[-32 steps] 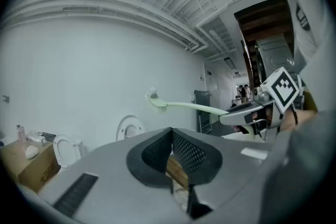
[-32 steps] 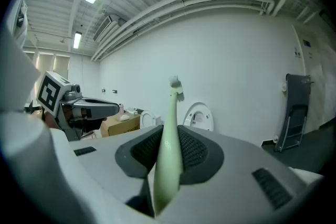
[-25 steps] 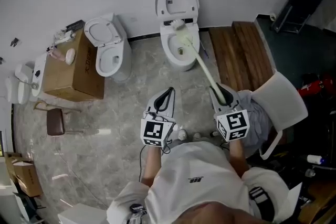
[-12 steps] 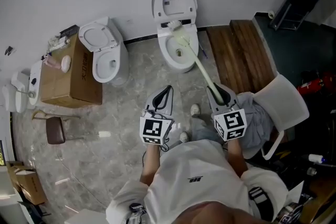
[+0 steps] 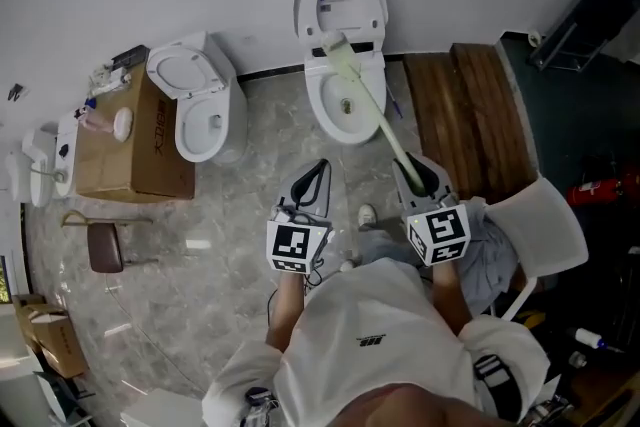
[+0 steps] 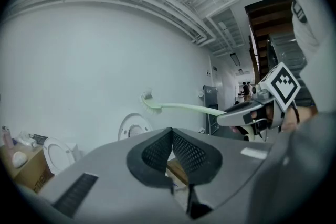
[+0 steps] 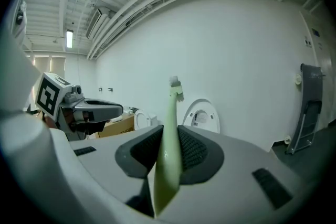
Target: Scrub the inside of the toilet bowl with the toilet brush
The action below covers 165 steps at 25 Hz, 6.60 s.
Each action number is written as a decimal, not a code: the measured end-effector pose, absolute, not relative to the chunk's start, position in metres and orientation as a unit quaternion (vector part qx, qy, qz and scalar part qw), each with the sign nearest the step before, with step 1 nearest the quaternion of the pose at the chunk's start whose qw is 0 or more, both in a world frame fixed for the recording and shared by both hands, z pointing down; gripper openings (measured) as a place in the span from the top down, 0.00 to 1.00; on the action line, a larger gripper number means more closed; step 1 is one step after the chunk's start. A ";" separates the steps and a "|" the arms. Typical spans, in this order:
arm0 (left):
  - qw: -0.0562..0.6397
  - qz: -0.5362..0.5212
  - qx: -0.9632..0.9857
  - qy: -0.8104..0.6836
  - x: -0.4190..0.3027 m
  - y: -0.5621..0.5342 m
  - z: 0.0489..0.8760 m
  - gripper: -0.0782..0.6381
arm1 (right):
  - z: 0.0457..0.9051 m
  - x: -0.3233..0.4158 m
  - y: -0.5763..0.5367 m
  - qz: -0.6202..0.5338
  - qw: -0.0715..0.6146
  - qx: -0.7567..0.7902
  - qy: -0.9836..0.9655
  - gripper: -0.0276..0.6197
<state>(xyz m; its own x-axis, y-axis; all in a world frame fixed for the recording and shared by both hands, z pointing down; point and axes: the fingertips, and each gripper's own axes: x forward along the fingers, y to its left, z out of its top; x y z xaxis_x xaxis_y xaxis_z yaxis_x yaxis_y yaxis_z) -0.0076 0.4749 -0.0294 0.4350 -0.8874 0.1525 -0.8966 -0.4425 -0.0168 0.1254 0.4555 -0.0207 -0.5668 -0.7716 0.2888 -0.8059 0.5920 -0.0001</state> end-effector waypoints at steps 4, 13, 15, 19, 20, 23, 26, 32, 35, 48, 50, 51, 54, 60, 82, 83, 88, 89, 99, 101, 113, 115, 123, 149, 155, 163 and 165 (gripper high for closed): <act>0.038 0.071 0.839 -0.538 -0.005 0.428 -0.028 0.88 | -0.021 0.125 0.406 0.066 0.131 0.430 -0.891 0.84; 0.049 0.075 0.832 -0.548 0.011 0.357 -0.024 0.88 | -0.013 0.137 0.335 0.076 0.143 0.406 -0.899 0.84; 0.051 0.076 0.833 -0.546 0.013 0.347 -0.023 0.88 | -0.010 0.138 0.326 0.079 0.144 0.407 -0.899 0.84; 0.049 0.078 0.832 -0.547 0.011 0.327 -0.021 0.88 | -0.007 0.136 0.307 0.081 0.144 0.408 -0.898 0.84; 0.049 0.079 0.832 -0.547 0.011 0.323 -0.020 0.88 | -0.005 0.136 0.303 0.082 0.144 0.409 -0.898 0.84; 0.052 0.075 0.834 -0.544 0.009 0.307 -0.015 0.88 | 0.000 0.133 0.288 0.084 0.147 0.410 -0.896 0.84; 0.056 0.070 0.834 -0.544 0.002 0.288 -0.008 0.88 | 0.009 0.126 0.271 0.089 0.150 0.410 -0.895 0.84; 0.053 0.081 0.837 -0.538 -0.015 0.239 0.017 0.88 | 0.030 0.108 0.232 0.103 0.158 0.407 -0.894 0.84; 0.057 0.079 0.843 -0.529 -0.023 0.215 0.034 0.88 | 0.047 0.099 0.210 0.121 0.161 0.408 -0.891 0.84; 0.123 0.106 0.850 -0.501 -0.056 0.119 0.133 0.88 | 0.144 0.065 0.133 0.183 0.212 0.402 -0.872 0.84; 0.132 0.111 0.850 -0.498 -0.059 0.109 0.149 0.88 | 0.159 0.064 0.125 0.193 0.220 0.405 -0.866 0.84; 0.137 0.113 0.850 -0.496 -0.060 0.104 0.156 0.88 | 0.166 0.063 0.122 0.197 0.224 0.405 -0.864 0.84; 0.151 0.117 0.850 -0.491 -0.062 0.092 0.178 0.88 | 0.189 0.062 0.114 0.208 0.240 0.406 -0.857 0.84; 0.184 0.130 0.848 -0.480 -0.067 0.075 0.228 0.88 | 0.243 0.060 0.105 0.244 0.267 0.409 -0.838 0.84; 0.268 0.196 0.853 -0.403 -0.047 0.053 0.406 0.88 | 0.427 0.061 0.099 0.322 0.354 0.394 -0.785 0.84; 0.270 0.200 0.853 -0.400 -0.046 0.053 0.414 0.88 | 0.435 0.061 0.098 0.323 0.357 0.392 -0.784 0.84; 0.282 0.215 0.853 -0.382 -0.039 0.059 0.447 0.88 | 0.465 0.060 0.097 0.330 0.366 0.384 -0.781 0.84; 0.284 0.217 0.854 -0.379 -0.038 0.061 0.452 0.88 | 0.470 0.060 0.097 0.332 0.367 0.383 -0.780 0.84; 0.309 0.232 0.846 -0.368 -0.024 0.073 0.498 0.88 | 0.532 0.068 0.103 0.359 0.392 0.367 -0.763 0.84; 0.313 0.233 0.843 -0.371 -0.021 0.074 0.506 0.88 | 0.544 0.071 0.107 0.363 0.400 0.360 -0.761 0.84; 0.335 0.241 0.812 -0.412 -0.020 0.072 0.554 0.88 | 0.602 0.075 0.108 0.383 0.426 0.311 -0.758 0.84; 0.338 0.241 0.808 -0.417 -0.019 0.072 0.560 0.88 | 0.611 0.075 0.108 0.384 0.429 0.307 -0.758 0.84; 0.355 0.235 0.793 -0.436 -0.017 0.074 0.571 0.88 | 0.640 0.069 0.118 0.400 0.468 0.269 -0.741 0.84; 0.360 0.231 0.785 -0.448 -0.025 0.086 0.571 0.88 | 0.663 0.073 0.146 0.436 0.524 0.222 -0.697 0.84; 0.359 0.231 0.789 -0.442 -0.025 0.087 0.571 0.88 | 0.665 0.086 0.152 0.425 0.556 0.216 -0.681 0.84; 0.359 0.232 0.792 -0.435 -0.024 0.087 0.571 0.88 | 0.666 0.104 0.150 0.419 0.584 0.224 -0.659 0.84; 0.359 0.233 0.793 -0.434 -0.024 0.087 0.571 0.88 | 0.668 0.108 0.148 0.417 0.586 0.229 -0.656 0.84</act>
